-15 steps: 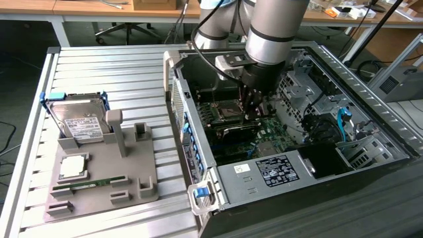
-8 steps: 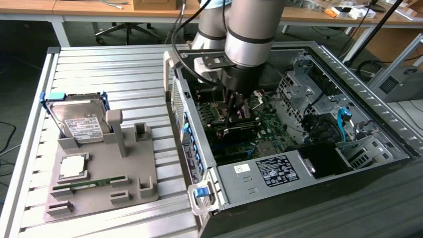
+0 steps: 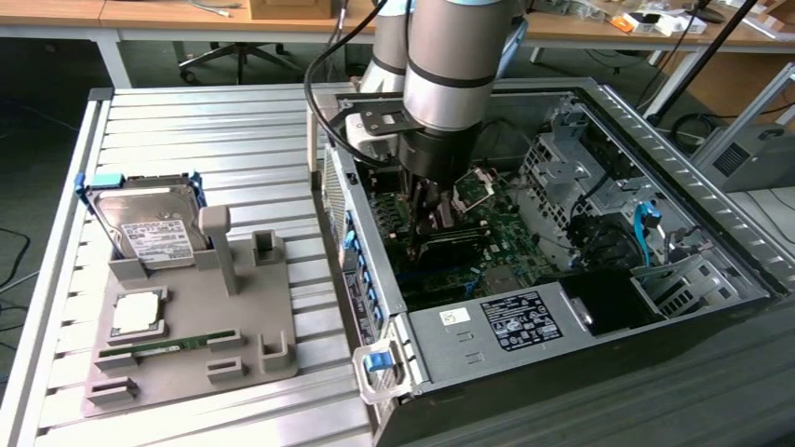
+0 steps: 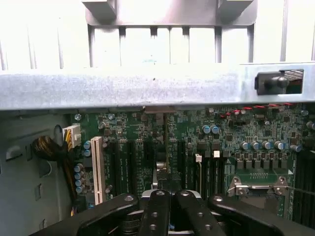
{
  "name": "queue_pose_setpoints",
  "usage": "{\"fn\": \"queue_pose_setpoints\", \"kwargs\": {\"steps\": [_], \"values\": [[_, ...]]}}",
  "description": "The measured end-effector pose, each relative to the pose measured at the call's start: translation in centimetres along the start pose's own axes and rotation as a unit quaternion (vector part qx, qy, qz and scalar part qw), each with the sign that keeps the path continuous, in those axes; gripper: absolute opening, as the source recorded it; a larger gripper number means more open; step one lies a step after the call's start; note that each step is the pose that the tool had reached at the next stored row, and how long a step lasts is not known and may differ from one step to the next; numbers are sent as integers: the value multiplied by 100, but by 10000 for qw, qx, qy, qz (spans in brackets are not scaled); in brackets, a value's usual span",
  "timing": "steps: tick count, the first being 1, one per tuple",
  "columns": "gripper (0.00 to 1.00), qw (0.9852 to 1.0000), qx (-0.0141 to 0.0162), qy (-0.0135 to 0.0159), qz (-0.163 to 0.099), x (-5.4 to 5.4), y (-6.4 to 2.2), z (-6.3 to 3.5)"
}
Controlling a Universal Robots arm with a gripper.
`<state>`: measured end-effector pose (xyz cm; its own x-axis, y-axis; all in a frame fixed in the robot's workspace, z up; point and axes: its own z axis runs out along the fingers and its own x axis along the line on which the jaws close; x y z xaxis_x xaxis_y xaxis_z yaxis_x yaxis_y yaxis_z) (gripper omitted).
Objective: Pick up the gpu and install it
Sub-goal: 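Press down on the gpu until it lock into place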
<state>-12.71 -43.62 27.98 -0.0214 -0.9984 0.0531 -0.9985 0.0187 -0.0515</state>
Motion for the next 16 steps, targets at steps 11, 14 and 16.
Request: {"fn": "queue_pose_setpoints", "kwargs": {"steps": [11, 14, 16], "values": [[11, 10000, -1, 2, -1, -1, 47, 39], [11, 10000, -1, 2, 0, -2, 65, 68], [11, 10000, -1, 2, -1, -3, 78, 89]]}}
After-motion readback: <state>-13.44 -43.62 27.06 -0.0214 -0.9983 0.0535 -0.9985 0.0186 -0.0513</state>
